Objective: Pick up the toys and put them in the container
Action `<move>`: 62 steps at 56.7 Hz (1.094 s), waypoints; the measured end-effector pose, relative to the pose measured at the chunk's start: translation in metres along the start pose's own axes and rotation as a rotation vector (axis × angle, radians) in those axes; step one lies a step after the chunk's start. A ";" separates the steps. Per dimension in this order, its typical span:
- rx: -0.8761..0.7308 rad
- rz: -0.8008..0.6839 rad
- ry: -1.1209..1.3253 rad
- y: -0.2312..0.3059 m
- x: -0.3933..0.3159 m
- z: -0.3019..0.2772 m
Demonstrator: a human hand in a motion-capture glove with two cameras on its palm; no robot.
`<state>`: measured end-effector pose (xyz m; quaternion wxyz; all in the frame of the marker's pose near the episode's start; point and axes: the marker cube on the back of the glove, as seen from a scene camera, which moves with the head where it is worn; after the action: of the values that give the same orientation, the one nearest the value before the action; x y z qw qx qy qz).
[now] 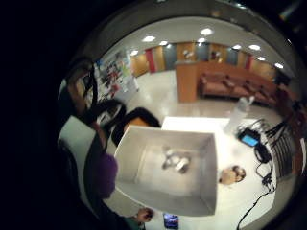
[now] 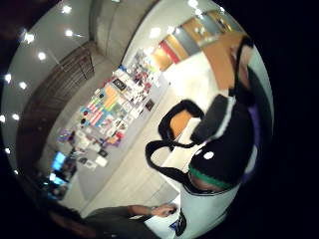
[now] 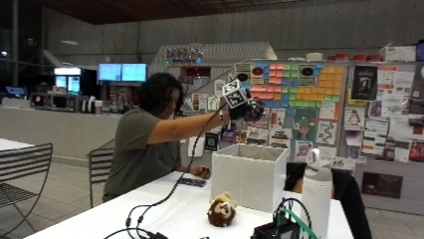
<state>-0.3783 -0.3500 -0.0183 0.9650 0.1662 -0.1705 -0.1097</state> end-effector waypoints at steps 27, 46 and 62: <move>-0.097 0.079 0.143 0.070 0.133 -0.032; -0.261 0.500 0.320 0.193 0.365 0.043; -0.130 0.462 0.438 0.242 0.397 0.109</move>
<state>-0.0161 -0.2652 0.2811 0.9867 0.0808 0.0154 0.1399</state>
